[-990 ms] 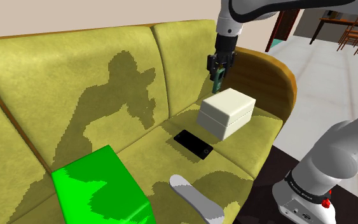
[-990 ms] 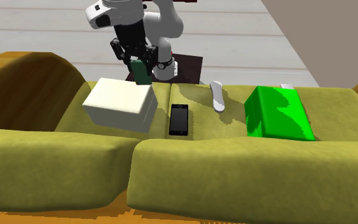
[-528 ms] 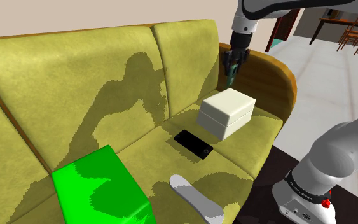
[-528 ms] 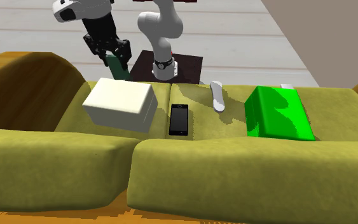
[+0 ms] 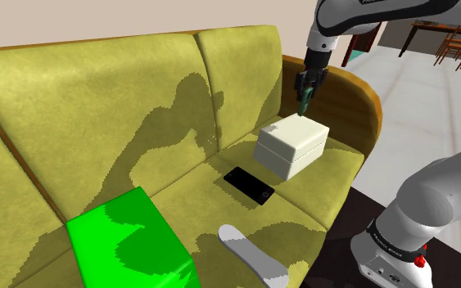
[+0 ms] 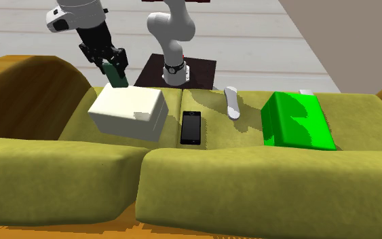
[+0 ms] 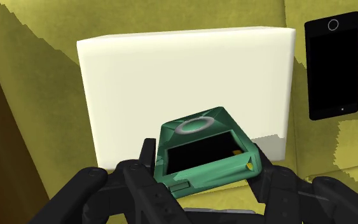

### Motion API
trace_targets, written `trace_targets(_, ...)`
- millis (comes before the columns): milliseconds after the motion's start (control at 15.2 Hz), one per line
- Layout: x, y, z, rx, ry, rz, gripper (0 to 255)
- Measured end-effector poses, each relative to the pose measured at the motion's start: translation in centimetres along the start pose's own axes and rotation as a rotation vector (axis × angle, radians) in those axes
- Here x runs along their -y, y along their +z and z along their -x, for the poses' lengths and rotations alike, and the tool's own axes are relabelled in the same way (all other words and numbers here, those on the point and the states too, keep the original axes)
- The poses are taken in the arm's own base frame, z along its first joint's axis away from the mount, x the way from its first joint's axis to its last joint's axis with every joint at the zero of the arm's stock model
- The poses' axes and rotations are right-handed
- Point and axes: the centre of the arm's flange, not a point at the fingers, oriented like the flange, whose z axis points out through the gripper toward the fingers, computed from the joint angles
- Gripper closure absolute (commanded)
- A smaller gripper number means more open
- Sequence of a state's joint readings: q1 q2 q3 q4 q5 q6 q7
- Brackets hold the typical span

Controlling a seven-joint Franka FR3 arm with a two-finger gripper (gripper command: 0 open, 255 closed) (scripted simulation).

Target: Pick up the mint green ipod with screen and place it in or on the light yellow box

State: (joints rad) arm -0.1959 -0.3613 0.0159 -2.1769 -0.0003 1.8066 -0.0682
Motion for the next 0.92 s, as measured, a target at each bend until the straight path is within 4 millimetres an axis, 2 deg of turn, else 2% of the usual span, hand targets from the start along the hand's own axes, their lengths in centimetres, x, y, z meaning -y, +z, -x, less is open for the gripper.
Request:
trace_targets(726,0.1,5.8,-0.1,0.0,0.0,0.0,255)
trace_targets(924,0.1,6.4,-0.1,0.0,0.0,0.0,255)
